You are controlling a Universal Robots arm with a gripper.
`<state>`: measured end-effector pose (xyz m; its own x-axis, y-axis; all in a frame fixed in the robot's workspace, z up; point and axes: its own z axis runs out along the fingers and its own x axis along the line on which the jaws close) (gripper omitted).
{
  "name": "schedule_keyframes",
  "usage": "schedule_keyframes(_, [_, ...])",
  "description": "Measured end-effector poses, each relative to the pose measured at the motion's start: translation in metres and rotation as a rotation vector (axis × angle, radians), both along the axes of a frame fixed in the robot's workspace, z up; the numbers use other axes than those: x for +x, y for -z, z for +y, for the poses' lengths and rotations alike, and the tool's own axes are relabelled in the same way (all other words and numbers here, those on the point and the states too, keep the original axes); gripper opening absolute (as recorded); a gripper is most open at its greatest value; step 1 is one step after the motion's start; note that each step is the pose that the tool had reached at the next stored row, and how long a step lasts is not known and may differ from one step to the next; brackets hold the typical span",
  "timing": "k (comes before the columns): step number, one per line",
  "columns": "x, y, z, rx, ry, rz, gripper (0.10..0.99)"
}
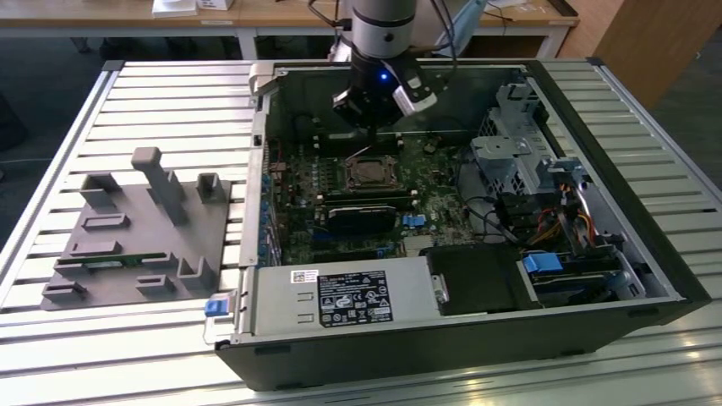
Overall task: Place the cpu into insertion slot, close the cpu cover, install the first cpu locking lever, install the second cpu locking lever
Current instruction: 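Install the first cpu locking lever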
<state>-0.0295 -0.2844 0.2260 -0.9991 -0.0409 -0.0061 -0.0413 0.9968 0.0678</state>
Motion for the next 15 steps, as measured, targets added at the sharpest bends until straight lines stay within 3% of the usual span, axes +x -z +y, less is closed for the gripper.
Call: schedule_keyframes(15, [0.0128, 0.0132, 0.0002, 0.000, 0.000, 0.0108, 0.106])
